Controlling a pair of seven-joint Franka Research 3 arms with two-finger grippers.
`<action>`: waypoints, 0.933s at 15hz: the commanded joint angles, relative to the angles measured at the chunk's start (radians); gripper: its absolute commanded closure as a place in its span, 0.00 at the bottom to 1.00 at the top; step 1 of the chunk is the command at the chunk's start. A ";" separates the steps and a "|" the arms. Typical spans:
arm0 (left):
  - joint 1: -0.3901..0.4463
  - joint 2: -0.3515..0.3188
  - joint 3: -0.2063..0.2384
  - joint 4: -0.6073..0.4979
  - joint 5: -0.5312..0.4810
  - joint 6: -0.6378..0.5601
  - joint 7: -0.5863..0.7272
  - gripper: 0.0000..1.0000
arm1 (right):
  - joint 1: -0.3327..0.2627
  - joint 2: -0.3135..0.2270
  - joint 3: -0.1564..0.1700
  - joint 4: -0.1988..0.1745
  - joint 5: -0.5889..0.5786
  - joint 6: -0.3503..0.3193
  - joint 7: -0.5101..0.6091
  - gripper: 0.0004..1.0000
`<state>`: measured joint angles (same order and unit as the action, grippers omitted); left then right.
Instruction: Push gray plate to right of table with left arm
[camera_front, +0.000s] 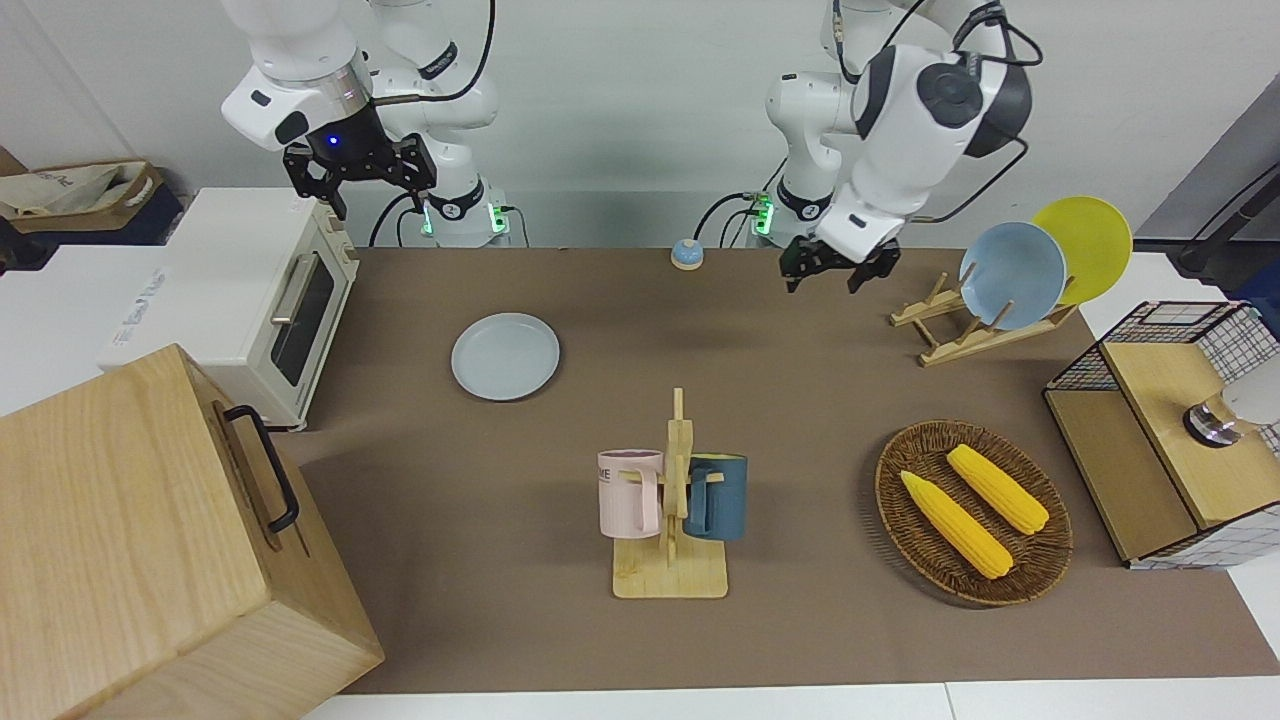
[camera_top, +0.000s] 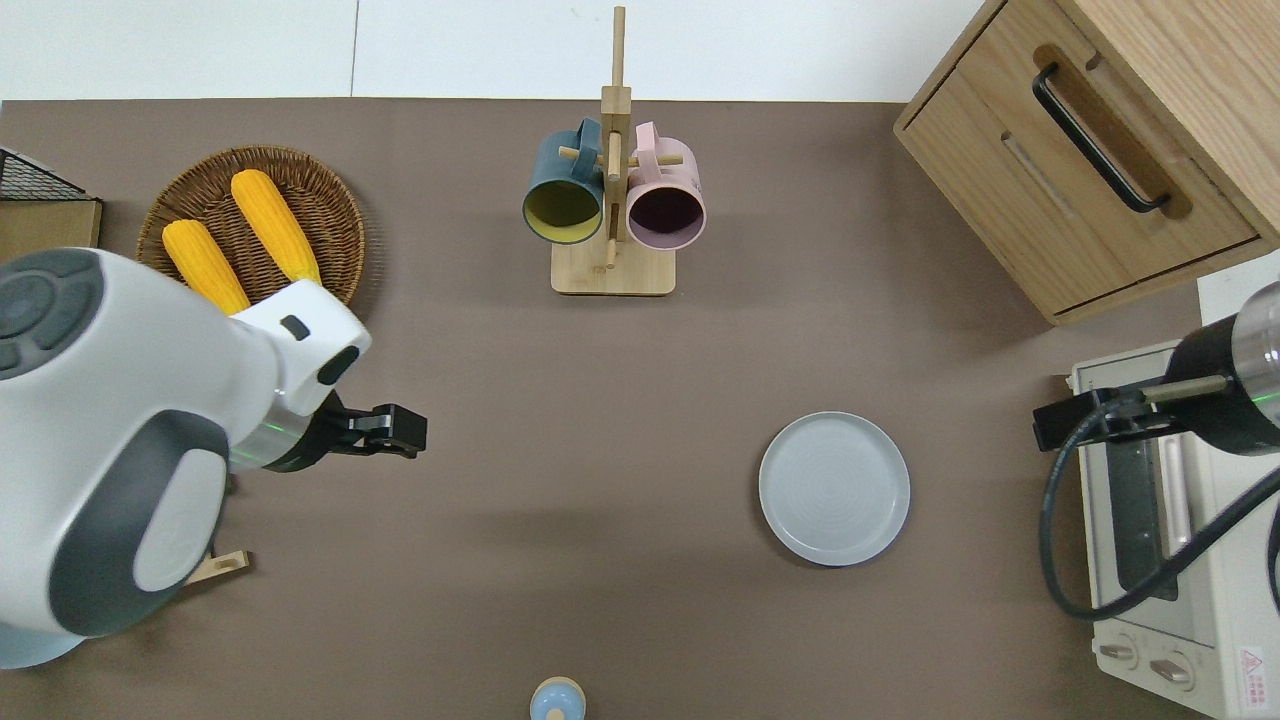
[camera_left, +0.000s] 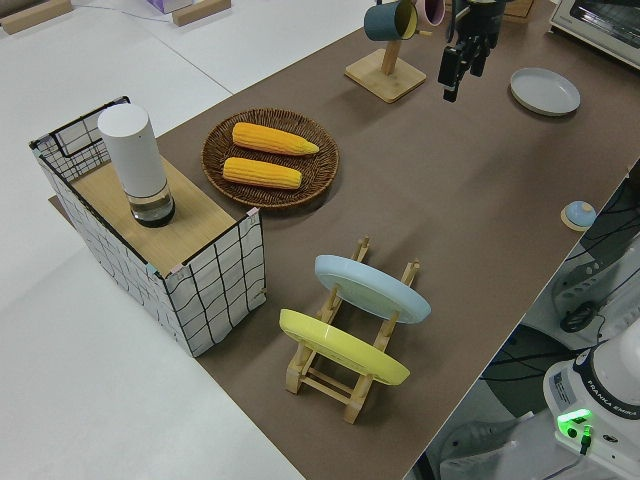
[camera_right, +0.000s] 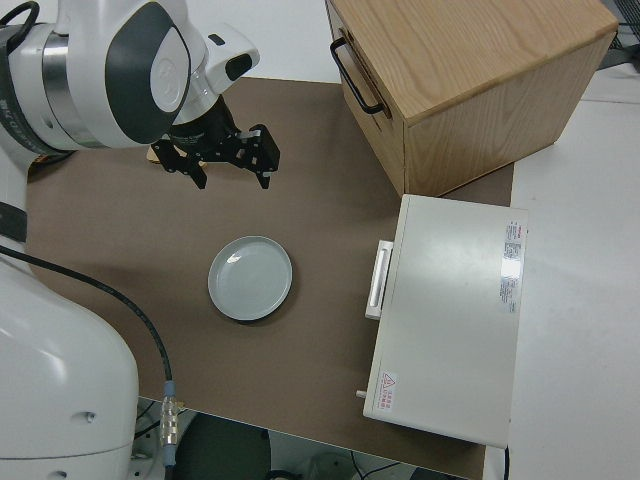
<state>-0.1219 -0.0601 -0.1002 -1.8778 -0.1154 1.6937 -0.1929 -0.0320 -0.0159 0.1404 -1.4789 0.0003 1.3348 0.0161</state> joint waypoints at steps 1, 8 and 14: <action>0.011 -0.047 0.040 0.005 0.057 -0.045 0.084 0.01 | -0.020 -0.002 0.016 0.009 0.004 -0.016 0.013 0.02; 0.015 -0.047 0.111 0.147 0.115 -0.175 0.208 0.01 | -0.020 -0.002 0.016 0.009 0.004 -0.016 0.013 0.02; 0.015 -0.049 0.174 0.174 0.105 -0.175 0.213 0.01 | -0.019 -0.002 0.016 0.009 0.004 -0.016 0.012 0.02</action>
<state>-0.1087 -0.1112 0.0606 -1.7283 -0.0188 1.5423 0.0083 -0.0320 -0.0159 0.1404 -1.4789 0.0003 1.3348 0.0161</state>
